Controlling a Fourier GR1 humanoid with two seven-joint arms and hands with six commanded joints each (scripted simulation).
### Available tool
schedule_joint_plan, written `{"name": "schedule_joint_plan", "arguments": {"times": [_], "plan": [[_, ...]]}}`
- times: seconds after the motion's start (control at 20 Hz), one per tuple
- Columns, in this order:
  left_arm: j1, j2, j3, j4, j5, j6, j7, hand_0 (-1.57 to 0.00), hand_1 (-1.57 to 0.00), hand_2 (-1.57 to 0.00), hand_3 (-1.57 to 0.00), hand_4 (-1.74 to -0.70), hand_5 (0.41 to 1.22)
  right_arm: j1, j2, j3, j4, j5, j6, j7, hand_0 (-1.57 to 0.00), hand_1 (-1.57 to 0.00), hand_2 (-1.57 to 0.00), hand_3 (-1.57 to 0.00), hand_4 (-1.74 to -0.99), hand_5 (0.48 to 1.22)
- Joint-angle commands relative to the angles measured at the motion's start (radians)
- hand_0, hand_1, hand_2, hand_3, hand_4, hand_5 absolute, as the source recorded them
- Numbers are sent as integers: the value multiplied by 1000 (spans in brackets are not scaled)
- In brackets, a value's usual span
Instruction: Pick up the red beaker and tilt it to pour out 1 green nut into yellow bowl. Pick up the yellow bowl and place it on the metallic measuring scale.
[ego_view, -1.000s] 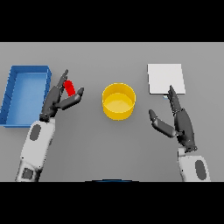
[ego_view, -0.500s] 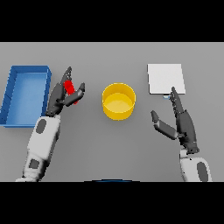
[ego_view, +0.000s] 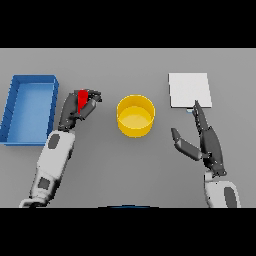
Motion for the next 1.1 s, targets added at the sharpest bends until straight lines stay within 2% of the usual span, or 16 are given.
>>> {"name": "schedule_joint_plan", "arguments": {"times": [0.0, 0.05, 0.15, 0.3, 0.45, 0.5, 0.6, 0.7, 0.9, 0.95, 1.05], "plan": [[-11, 2, -1, 3, -2, 4, 23, -1357, -1364, -1380, -1304, -1565, 1163, -13, 4, -1, 8, 1, -4, 17, 1, 1, 1, 1, -1251, 646], [1, 0, -7, -12, -8, 4, 9, -1400, -1406, -1419, -1357, -1542, 1174, 1, -2, -5, 4, -8, 4, -7, 1, 1, 1, 1, -1255, 644], [4, -7, 13, -20, 42, -32, -22, -1462, -1465, -1473, -1434, -1614, 1165, -2, 5, 6, 7, 13, -8, 4, 1, 1, 1, 1, -1245, 642], [-9, -1, 34, -63, 103, -76, -20, -1515, -1517, -1521, -1501, -1676, 1144, -12, -2, -1, 14, 18, -14, 4, 1, 1, 1, 1, -1238, 643], [-18, 8, 22, -130, 110, -94, 29, -1542, -1543, -1545, -1535, -1708, 1132, -9, -5, 1, 18, 22, -11, -6, 1, 1, 1, 1, -1228, 645], [-3, 18, 11, -159, 107, -109, 19, -1548, -1549, -1551, -1542, -1714, 1132, -12, -13, -4, 13, 15, -5, -10, 1, 1, 1, 1, -1227, 647], [-2, 34, -11, -185, 80, -111, 49, -1556, -1557, -1558, -1553, -1724, 1130, -13, -8, 3, 11, 33, -17, -24, 1, 1, 1, 1, -1219, 653], [-18, 47, -24, -188, 58, -113, 75, -1556, -1557, -1558, -1553, -1724, 1133, -12, -9, 4, 31, 48, -25, -46, 1, 1, 1, 1, -1219, 659], [-67, 84, -46, -165, 6, -122, 97, -1559, -1560, -1561, -1556, -1727, 1138, -2, -15, 9, 20, 57, -25, -61, 1, 1, 1, 1, -1213, 662], [-78, 93, -75, -176, -31, -119, 108, -1562, -1562, -1563, -1559, -1730, 1134, -18, -18, 6, 18, 67, -34, -32, 1, 1, 1, 1, -1210, 664], [-101, 127, -122, -179, -95, -136, 147, -1565, -1565, -1566, -1563, -1734, 1124, -6, -24, -1, 16, 58, -30, -26, 1, 1, 1, 1, -1199, 658]]}}
